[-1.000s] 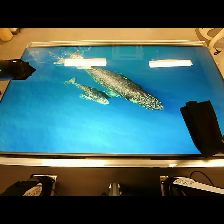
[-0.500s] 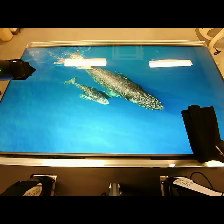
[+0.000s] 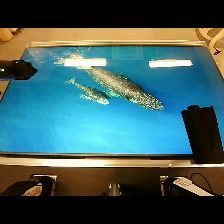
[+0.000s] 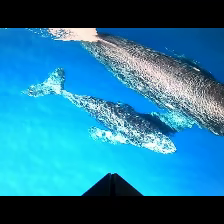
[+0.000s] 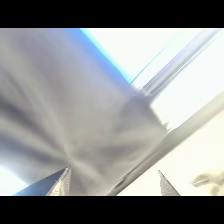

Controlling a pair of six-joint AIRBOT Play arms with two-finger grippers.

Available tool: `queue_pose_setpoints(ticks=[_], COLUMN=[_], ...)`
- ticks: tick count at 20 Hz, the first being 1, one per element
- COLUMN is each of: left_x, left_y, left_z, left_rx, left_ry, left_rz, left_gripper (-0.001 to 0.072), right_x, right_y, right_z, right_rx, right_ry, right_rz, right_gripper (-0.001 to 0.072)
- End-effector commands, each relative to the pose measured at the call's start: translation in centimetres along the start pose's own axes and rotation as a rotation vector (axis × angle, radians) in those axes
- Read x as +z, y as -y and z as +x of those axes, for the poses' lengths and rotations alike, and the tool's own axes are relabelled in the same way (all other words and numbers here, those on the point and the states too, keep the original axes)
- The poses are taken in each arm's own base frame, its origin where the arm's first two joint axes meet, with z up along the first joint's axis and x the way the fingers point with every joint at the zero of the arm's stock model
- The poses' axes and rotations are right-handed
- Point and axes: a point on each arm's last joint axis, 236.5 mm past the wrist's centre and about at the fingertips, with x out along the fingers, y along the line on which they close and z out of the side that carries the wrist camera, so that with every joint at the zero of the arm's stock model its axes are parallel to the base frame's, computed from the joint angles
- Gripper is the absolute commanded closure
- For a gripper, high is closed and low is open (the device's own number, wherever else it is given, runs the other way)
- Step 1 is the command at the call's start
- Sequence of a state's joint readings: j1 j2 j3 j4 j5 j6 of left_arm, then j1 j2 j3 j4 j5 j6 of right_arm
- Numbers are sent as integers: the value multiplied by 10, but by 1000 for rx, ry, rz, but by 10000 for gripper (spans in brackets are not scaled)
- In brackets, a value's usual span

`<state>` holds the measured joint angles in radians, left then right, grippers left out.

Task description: Fold the shirts.

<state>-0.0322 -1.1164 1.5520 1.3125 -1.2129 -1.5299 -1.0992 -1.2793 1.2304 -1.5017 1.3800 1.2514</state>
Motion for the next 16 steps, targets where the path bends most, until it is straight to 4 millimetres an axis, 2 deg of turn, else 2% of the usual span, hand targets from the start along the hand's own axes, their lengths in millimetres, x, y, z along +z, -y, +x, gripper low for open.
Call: queue_pose_setpoints(ticks=[1,2,3,4,5,6,7,8,9,10,11,12,14,16], left_x=[-1,0,-3,-10,-20,-33,-52,-74,-101,-129,-144,-148,-134,-122], left_y=[7,11,10,5,-3,-9,-12,-15,-15,-14,-14,-9,0,2], left_z=[16,25,36,52,69,87,102,113,119,119,119,122,121,121], left_rx=[-17,-9,25,79,134,169,183,201,224,231,226,211,191,185], left_ry=[-14,-16,-33,-70,-117,-177,-256,-340,-445,-568,-628,-625,-533,-478], left_rz=[31,74,117,153,164,159,124,43,-46,-52,-7,29,55,60], left_gripper=[684,684,685,684,683,679,604,378,65,-13,-13,-13,-13,-13], right_x=[81,110,129,138,135,122,100,73,43,17,-7,-29,-60,-72], right_y=[-8,-31,-63,-106,-153,-200,-251,-291,-329,-360,-379,-393,-397,-397], right_z=[-82,-110,-131,-143,-143,-137,-127,-116,-104,-89,-75,-60,-41,-37], right_rx=[-44,-47,-47,-39,-16,15,59,98,145,176,191,196,180,166], right_ry=[318,436,519,568,574,547,499,434,359,289,217,138,6,-37], right_rz=[-145,-238,-350,-492,-626,-746,-853,-916,-947,-994,-1041,-1086,-1145,-1187], right_gripper=[117,118,118,119,119,119,118,118,116,79,14,13,8,11])
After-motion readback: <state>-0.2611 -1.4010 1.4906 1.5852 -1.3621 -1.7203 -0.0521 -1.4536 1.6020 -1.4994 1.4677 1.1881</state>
